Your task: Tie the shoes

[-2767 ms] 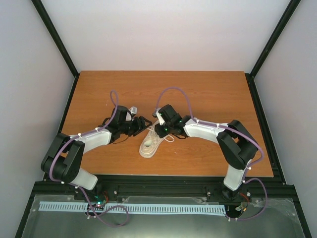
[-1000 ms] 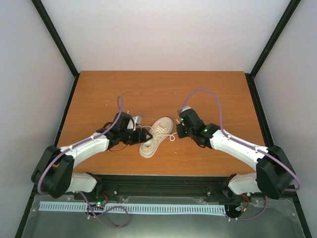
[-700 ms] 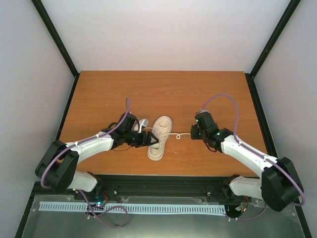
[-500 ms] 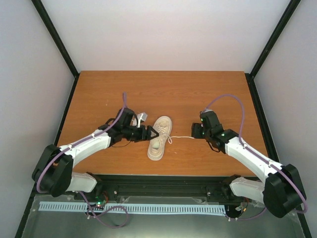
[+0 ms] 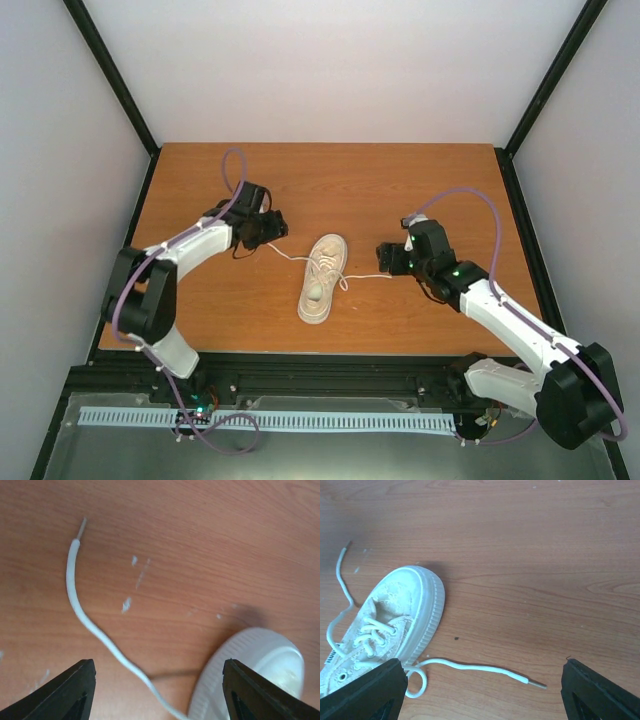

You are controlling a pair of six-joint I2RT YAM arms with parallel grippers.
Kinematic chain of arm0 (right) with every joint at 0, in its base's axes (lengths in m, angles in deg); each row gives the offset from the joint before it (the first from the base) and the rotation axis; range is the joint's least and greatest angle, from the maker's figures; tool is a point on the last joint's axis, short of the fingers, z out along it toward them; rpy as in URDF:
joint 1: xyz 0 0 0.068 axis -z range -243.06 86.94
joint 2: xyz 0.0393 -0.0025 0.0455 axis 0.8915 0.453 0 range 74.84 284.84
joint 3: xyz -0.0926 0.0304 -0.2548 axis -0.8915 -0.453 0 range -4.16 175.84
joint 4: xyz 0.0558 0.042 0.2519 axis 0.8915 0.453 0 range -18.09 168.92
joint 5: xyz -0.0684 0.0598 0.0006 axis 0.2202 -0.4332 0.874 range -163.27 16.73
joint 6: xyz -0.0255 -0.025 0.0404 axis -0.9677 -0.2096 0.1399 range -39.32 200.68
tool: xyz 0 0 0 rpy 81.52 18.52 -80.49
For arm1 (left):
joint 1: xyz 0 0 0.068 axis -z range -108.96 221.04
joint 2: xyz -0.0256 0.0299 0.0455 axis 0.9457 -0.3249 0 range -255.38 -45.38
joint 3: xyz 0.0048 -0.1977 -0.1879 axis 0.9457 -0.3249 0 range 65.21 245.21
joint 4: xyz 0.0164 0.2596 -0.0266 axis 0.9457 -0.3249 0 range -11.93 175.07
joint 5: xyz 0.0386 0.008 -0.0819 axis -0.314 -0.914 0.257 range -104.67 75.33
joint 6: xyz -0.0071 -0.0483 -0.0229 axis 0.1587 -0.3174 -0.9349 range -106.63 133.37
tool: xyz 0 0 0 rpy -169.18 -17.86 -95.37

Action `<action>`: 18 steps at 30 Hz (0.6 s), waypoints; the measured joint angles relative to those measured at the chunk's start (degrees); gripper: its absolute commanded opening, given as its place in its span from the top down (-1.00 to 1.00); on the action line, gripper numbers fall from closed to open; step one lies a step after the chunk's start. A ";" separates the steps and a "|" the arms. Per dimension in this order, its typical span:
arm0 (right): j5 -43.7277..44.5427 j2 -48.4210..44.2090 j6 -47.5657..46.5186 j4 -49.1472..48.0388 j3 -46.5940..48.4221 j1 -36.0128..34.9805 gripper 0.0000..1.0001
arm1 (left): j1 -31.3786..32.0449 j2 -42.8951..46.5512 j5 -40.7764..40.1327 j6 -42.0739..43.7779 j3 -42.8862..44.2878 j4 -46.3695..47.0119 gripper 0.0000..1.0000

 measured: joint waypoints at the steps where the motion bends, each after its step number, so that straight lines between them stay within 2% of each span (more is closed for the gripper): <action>1: -0.24 -0.22 -0.09 -0.20 0.00 0.00 -0.70 | -0.24 -2.45 -1.09 -0.04 2.03 -0.79 -0.30; 3: -0.74 -0.83 -0.24 -0.66 -0.02 0.00 -0.70 | -0.46 -6.75 -2.45 -0.44 5.31 -2.16 -0.10; 5: -1.20 -1.57 -0.48 -1.14 -0.09 0.00 -0.71 | -0.74 -10.51 -3.76 -1.20 8.15 -3.91 0.23; 6: -1.36 -2.03 -0.63 -1.31 -0.11 0.00 -0.71 | -0.87 -12.28 -4.33 -1.27 9.38 -4.94 0.29; 18: -1.92 -4.37 -4.52 -2.54 -0.13 0.00 -0.73 | -1.11 -15.67 -7.34 -3.63 11.21 -11.37 0.16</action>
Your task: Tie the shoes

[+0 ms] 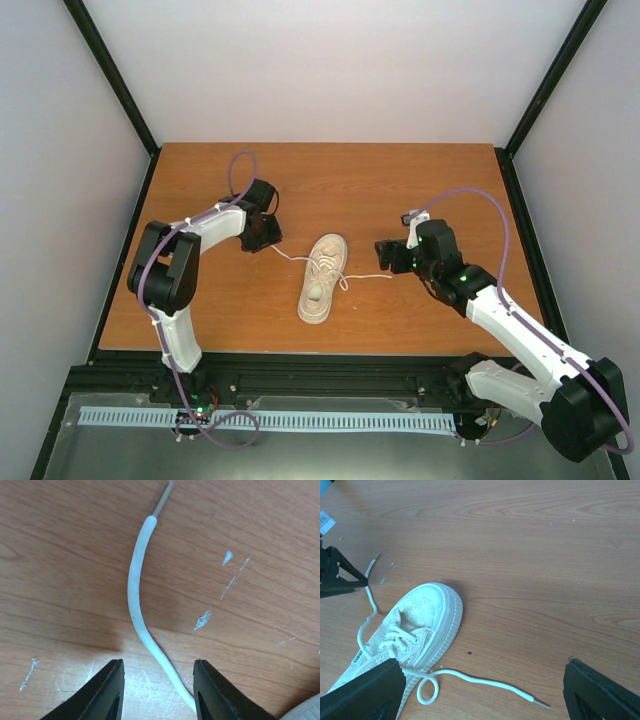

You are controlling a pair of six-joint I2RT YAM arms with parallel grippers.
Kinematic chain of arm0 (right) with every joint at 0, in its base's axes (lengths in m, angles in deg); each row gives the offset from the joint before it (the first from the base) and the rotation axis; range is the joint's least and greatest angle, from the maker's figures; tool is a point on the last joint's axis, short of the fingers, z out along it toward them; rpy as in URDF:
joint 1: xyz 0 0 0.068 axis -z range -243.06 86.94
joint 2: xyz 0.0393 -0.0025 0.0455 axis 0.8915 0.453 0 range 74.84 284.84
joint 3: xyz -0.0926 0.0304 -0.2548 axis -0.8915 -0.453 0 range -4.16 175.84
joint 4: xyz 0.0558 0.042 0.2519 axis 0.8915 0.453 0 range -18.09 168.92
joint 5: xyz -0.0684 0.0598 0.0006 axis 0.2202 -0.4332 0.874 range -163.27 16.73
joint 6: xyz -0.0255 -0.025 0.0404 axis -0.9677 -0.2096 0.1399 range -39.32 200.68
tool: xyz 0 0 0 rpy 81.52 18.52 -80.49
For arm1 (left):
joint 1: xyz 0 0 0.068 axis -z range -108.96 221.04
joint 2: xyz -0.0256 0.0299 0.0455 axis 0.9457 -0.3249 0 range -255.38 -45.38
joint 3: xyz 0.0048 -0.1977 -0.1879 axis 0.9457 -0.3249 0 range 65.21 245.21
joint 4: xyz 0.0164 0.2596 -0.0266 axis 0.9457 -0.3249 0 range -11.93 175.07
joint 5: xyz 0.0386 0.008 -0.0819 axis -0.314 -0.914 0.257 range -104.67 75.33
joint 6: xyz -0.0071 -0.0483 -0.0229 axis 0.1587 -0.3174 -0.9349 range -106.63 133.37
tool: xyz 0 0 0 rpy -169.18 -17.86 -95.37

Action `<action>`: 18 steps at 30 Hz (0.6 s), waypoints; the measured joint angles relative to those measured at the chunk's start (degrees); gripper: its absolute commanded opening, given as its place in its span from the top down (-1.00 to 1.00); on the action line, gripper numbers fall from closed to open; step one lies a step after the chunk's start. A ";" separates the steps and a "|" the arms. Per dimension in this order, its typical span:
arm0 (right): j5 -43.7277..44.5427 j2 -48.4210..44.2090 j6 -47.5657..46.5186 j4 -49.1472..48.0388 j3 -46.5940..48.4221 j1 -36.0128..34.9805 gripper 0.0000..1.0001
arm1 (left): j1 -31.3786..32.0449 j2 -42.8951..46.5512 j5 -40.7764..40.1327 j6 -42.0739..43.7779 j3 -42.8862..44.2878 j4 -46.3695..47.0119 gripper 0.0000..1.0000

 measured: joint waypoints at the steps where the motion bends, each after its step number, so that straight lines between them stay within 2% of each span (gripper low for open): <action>1: -0.20 -0.02 -0.20 -0.02 0.00 0.00 -0.73 | 0.00 -0.35 0.13 0.00 0.39 -0.55 0.13; 11: -1.92 -4.87 -1.07 -0.94 -1.57 0.00 -0.82 | -0.63 -5.55 2.95 0.35 5.90 -5.90 0.05; 15: -2.34 -7.23 -1.18 -1.53 -1.70 0.00 -0.82 | -0.81 -8.57 4.57 1.22 10.40 -9.09 0.17; 18: -2.34 -7.87 -1.18 -1.81 -1.81 0.00 -0.82 | -0.85 -10.05 5.55 1.99 12.59 -10.25 0.34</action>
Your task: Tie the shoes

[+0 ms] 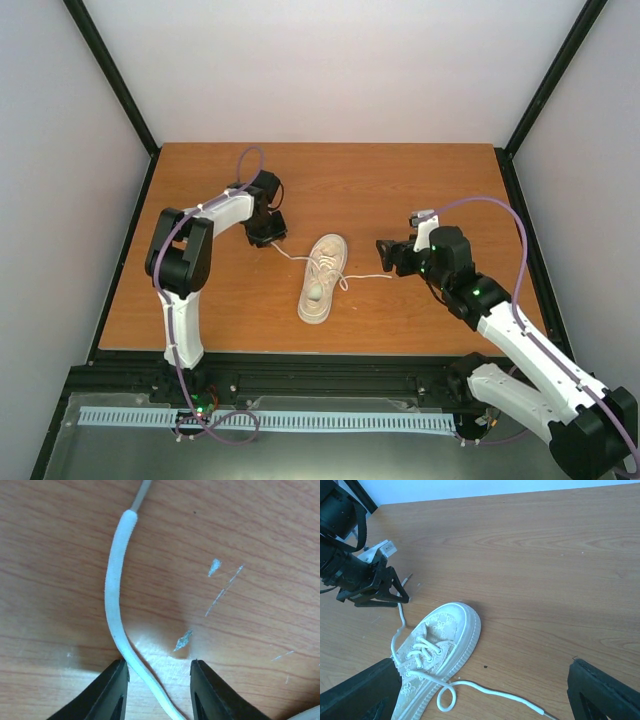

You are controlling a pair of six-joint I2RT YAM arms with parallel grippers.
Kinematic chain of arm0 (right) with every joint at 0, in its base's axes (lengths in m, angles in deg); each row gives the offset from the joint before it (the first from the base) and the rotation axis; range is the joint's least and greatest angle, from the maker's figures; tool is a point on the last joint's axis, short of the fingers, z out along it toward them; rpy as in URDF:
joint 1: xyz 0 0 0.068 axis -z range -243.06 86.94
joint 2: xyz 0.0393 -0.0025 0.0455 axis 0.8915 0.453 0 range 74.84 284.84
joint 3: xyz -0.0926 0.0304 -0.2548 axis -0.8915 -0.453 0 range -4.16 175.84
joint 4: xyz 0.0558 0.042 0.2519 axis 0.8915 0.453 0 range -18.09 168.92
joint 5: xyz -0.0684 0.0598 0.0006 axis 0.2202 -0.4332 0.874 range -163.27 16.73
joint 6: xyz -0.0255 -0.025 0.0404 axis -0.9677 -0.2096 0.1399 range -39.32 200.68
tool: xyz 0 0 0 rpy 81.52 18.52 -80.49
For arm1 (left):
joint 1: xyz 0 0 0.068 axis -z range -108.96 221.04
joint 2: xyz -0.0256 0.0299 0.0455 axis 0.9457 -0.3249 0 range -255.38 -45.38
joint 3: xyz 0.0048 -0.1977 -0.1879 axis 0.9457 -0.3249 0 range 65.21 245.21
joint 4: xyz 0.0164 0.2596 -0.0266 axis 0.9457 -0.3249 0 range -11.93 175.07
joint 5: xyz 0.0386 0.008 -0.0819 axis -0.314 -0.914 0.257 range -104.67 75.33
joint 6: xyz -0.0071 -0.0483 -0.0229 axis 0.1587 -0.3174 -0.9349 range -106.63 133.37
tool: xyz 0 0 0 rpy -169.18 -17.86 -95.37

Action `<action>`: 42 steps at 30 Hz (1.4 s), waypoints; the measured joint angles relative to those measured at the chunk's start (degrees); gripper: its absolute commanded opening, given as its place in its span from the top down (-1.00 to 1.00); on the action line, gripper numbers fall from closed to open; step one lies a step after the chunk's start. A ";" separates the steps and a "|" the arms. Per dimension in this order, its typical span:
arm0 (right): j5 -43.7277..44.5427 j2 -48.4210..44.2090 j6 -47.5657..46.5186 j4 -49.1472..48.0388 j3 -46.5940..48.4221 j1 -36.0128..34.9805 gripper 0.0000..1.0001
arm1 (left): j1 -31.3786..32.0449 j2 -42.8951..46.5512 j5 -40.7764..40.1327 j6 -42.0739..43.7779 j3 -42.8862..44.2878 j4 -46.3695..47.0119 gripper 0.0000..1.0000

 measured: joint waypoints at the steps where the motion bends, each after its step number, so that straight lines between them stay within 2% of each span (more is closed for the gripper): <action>1: 0.02 -0.15 0.00 0.00 -0.11 0.00 -0.83 | 0.00 -0.17 0.24 0.28 0.22 -0.31 0.41; 5: 0.09 -0.61 0.00 -0.07 -0.70 0.00 -0.83 | 0.00 -0.39 0.94 0.98 0.37 -1.16 0.58; 7: 0.13 -0.76 0.00 -0.13 -0.79 0.00 -0.86 | 0.00 -0.39 1.14 1.20 0.37 -1.36 0.73; 8: 0.20 -0.87 0.00 -0.31 -0.85 0.00 -0.87 | 0.00 -0.39 1.20 1.27 0.35 -1.36 0.89; 10: 0.37 -1.25 0.02 -0.76 -1.16 0.00 -0.88 | 0.00 -0.37 1.16 1.64 0.09 -1.16 0.98; 15: 1.44 -1.88 0.02 -0.81 -1.62 0.00 -0.89 | 0.00 2.82 0.31 1.55 -4.66 2.21 0.98; 22: 1.51 -2.45 -0.04 -0.76 -1.64 0.04 -0.92 | 0.68 15.85 1.42 3.26 -15.54 12.33 0.99; 29: -0.79 -1.70 -0.20 -0.74 -1.55 0.33 -0.92 | 5.92 32.50 8.70 14.47 -18.38 23.28 0.98; 36: -10.10 0.72 4.87 -1.29 1.36 0.59 -0.95 | 11.65 42.03 21.44 21.75 -25.16 30.51 0.98; 42: -21.05 2.97 16.79 -8.37 2.69 0.57 -0.94 | 13.75 47.80 27.52 22.97 -33.09 33.46 0.98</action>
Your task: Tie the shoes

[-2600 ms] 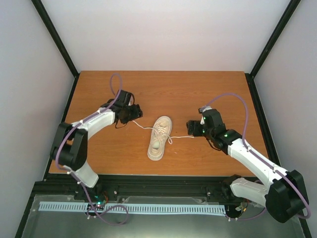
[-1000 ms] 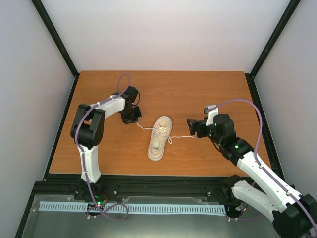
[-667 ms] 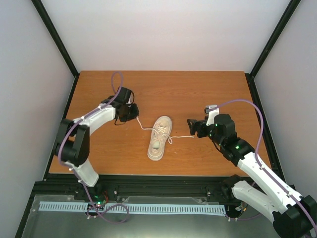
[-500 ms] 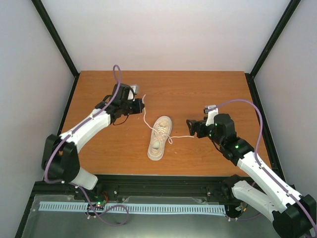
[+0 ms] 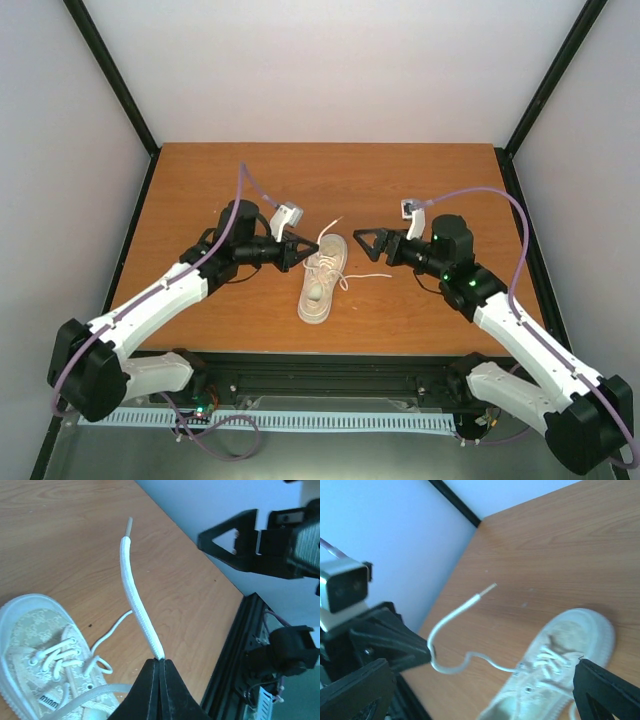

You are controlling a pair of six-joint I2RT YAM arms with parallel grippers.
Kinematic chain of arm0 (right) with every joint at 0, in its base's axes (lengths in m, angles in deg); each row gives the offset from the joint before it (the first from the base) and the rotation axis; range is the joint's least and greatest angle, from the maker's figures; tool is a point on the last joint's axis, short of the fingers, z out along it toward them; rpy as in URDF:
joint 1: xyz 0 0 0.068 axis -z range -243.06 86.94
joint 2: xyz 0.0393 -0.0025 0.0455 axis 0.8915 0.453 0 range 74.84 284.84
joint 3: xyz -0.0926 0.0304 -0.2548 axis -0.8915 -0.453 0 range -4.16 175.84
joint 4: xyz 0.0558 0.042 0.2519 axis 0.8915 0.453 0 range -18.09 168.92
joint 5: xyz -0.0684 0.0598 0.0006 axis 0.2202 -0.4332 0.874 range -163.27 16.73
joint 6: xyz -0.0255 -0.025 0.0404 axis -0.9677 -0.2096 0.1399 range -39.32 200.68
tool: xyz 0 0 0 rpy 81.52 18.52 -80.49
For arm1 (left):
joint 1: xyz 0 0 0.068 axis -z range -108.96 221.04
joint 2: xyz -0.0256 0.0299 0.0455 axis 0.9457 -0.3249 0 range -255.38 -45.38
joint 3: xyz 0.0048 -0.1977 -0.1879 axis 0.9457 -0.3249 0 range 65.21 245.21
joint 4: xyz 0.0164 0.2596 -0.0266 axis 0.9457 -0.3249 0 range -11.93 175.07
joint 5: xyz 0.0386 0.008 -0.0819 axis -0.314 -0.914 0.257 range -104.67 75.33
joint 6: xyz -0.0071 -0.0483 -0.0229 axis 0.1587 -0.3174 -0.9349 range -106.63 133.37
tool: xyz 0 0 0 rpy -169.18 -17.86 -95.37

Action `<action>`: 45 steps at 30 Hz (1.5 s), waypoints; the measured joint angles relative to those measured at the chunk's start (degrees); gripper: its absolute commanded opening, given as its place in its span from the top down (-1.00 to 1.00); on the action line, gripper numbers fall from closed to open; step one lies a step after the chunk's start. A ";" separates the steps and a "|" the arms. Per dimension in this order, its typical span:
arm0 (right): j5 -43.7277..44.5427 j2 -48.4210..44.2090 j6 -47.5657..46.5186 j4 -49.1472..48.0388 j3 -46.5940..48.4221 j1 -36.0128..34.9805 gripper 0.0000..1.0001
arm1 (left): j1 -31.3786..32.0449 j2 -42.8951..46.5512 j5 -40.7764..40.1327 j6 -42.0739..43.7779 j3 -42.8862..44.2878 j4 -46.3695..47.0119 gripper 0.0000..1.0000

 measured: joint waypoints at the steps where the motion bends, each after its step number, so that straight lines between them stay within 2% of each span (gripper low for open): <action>1: -1.18 0.48 2.03 -1.55 0.00 -0.07 -0.93 | 0.13 0.74 0.76 0.00 -0.66 0.26 0.98; 6: -2.73 3.85 9.38 -7.10 0.52 -3.74 -0.90 | 1.55 1.77 2.82 -0.07 -0.98 2.27 0.98; 10: -2.99 7.15 12.44 -9.40 1.75 -6.54 -0.76 | 2.58 2.36 3.30 -0.28 -1.40 3.85 0.98; 16: -3.96 10.67 14.32 -10.93 3.91 -7.17 -0.56 | 2.97 3.06 4.92 -1.44 -3.50 7.15 0.98; 18: -4.76 12.00 14.34 -11.28 4.98 -7.21 -0.34 | 3.56 2.89 5.09 -1.68 -3.54 7.67 0.99; 23: -6.21 14.56 13.53 -12.39 7.17 -7.34 0.56 | 5.09 2.14 4.37 -1.75 -3.54 8.57 0.98; 25: -5.90 14.45 13.00 -12.09 7.61 -7.37 0.85 | 5.14 1.88 3.63 -1.75 -3.52 8.74 0.98; 26: -5.64 14.38 12.76 -11.98 7.89 -7.37 0.93 | 5.14 1.81 3.23 -1.73 -3.52 8.76 0.98; 27: -5.25 14.23 12.41 -11.58 8.20 -7.39 0.94 | 5.14 1.73 2.89 -1.73 -3.48 8.76 0.86; 28: -4.83 14.01 11.80 -11.23 8.50 -7.39 0.94 | 5.14 1.55 2.51 -1.70 -3.41 8.87 0.49; 29: -4.37 13.70 11.34 -10.80 8.85 -7.39 0.95 | 5.14 1.40 2.08 -1.62 -3.37 9.11 -0.04; 30: -3.89 13.31 10.82 -10.54 9.16 -7.39 0.94 | 5.14 1.25 1.57 -1.29 -3.34 9.46 -0.40; 31: -3.45 13.03 10.45 -10.21 9.49 -7.39 0.94 | 5.14 1.01 1.01 -1.31 -3.34 10.19 -0.63; 33: -2.40 12.66 9.44 -9.09 11.06 -7.39 0.94 | 5.14 0.31 0.15 -1.29 -3.34 11.58 -0.76; 37: -0.63 12.66 7.08 -7.54 14.84 -7.39 0.94 | 5.14 -2.93 -1.49 -1.07 -3.41 15.61 -0.81; 41: 0.66 12.66 5.27 -6.29 17.94 -7.39 0.94 | 5.14 -7.21 -2.21 -0.90 -3.67 19.52 -0.77; 42: 0.83 12.68 4.98 -6.05 18.56 -7.39 0.94 | 5.14 -8.26 -2.29 -0.83 -3.67 20.09 -0.71; 45: 1.66 12.68 4.26 -5.42 19.54 -7.39 0.94 | 5.14 -11.08 -2.36 -0.24 -3.65 21.00 -0.25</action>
